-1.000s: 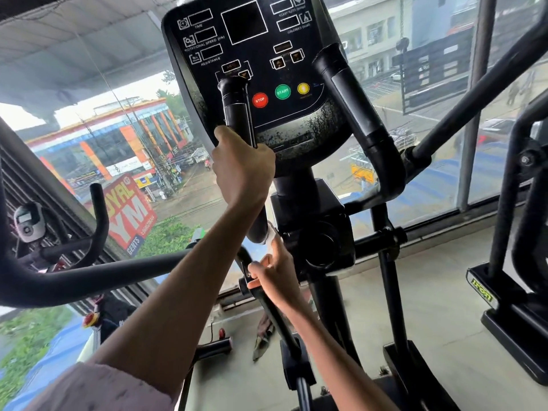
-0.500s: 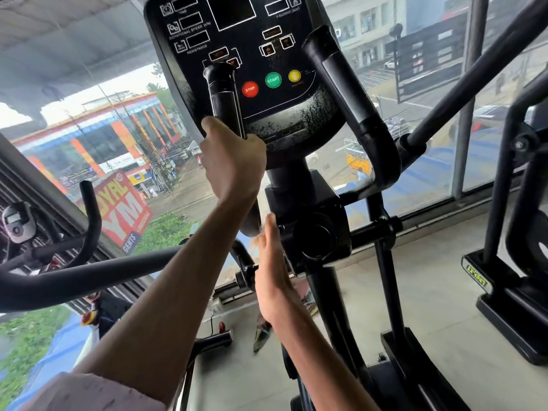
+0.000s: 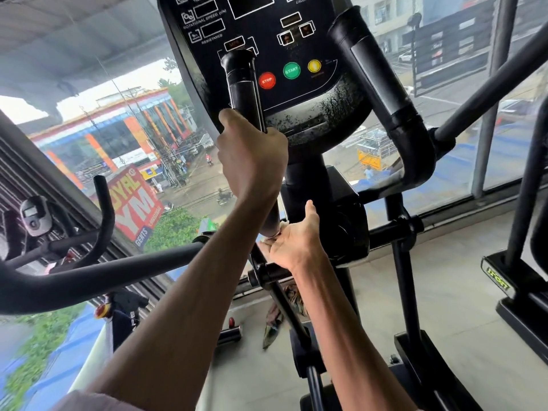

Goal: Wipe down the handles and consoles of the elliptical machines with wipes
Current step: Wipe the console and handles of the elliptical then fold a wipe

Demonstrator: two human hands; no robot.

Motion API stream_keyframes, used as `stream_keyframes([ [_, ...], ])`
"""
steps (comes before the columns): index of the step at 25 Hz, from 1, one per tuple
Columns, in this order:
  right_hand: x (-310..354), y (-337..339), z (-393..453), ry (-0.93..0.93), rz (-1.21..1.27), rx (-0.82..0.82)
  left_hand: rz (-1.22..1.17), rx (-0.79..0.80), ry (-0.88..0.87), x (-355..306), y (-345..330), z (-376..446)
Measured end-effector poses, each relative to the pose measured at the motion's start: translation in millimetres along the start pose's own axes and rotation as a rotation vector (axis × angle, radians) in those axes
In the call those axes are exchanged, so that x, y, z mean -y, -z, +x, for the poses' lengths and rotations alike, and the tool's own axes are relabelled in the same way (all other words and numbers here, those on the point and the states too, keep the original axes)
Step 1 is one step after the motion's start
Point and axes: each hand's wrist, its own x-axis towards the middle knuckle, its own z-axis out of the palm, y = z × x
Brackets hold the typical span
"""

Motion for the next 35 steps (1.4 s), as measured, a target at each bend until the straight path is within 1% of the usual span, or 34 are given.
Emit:
stream_keyframes([
  [4,-17,11,34,0.065,-0.019,-0.089,-0.012,0.008,0.013,0,0,0],
  [7,-19,16,25,0.077,-0.026,-0.061,-0.019,0.007,0.003,-1,1,0],
  [11,-8,21,16,0.082,0.064,0.021,-0.045,0.003,-0.015,1,-1,1],
  [13,-7,21,17,0.088,0.054,-0.005,-0.024,0.000,-0.010,1,-1,1],
  [18,-13,20,35,0.099,-0.053,-0.137,-0.033,0.002,-0.024,-1,0,1],
  [21,-12,26,32,0.077,-0.055,-0.086,-0.039,-0.004,-0.035,0,-2,2],
  [24,-9,29,34,0.094,-0.033,-0.092,-0.037,-0.009,-0.027,0,-2,2],
  [27,-15,21,46,0.121,-0.150,-0.167,-0.041,0.001,-0.020,1,-2,1],
  [29,-20,16,48,0.120,-0.227,-0.246,-0.040,0.007,-0.024,0,-2,1],
  [33,-20,8,42,0.118,-0.202,-0.325,-0.059,0.002,-0.021,-2,1,1],
  [35,-17,0,32,0.119,-0.189,-0.316,-0.061,0.000,-0.013,-1,0,1],
])
